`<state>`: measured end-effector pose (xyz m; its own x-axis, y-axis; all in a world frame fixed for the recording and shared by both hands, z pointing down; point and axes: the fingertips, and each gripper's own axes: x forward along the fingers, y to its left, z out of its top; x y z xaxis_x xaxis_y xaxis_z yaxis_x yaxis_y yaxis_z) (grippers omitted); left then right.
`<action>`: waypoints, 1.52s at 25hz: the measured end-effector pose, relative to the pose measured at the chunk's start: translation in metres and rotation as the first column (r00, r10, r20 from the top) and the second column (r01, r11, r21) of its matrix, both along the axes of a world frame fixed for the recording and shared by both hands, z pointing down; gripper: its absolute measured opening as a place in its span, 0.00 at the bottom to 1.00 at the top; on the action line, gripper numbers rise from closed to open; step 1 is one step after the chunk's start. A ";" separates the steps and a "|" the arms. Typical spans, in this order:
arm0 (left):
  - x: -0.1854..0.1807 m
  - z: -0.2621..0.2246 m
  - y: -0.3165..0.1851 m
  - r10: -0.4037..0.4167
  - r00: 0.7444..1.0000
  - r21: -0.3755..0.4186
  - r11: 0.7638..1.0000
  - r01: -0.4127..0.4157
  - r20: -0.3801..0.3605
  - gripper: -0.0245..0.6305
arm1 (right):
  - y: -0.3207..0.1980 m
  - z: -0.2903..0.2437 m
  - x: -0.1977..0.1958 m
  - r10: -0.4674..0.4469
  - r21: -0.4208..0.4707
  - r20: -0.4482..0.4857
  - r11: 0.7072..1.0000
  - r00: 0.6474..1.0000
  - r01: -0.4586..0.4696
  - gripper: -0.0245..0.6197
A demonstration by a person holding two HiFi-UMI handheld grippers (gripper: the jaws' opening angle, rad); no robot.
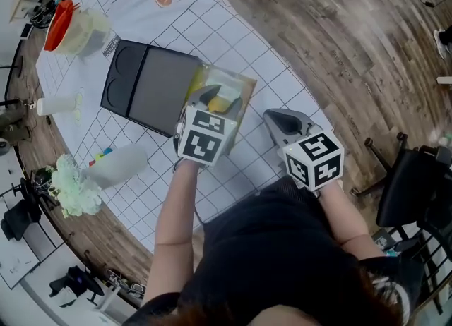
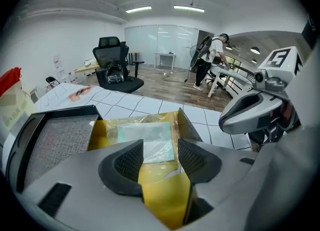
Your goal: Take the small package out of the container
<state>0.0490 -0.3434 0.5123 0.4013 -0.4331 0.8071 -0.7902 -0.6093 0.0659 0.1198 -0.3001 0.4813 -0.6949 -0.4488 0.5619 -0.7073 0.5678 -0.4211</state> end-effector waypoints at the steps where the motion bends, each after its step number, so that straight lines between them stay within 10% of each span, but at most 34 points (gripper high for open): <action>1: 0.001 0.003 0.000 0.001 1.000 -0.009 1.000 -0.001 0.005 0.39 | -0.001 0.001 0.001 0.003 -0.002 -0.001 1.000 1.000 -0.003 0.06; 38: 0.005 0.020 0.002 -0.023 1.000 -0.070 0.997 0.022 -0.019 0.10 | -0.002 0.009 0.008 0.043 -0.010 0.026 0.999 0.999 -0.043 0.06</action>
<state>0.0538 -0.3409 0.5327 0.4084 -0.3852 0.8275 -0.8018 -0.5848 0.1234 0.1277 -0.3023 0.4902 -0.6896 -0.4737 0.5478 -0.7196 0.5331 -0.4449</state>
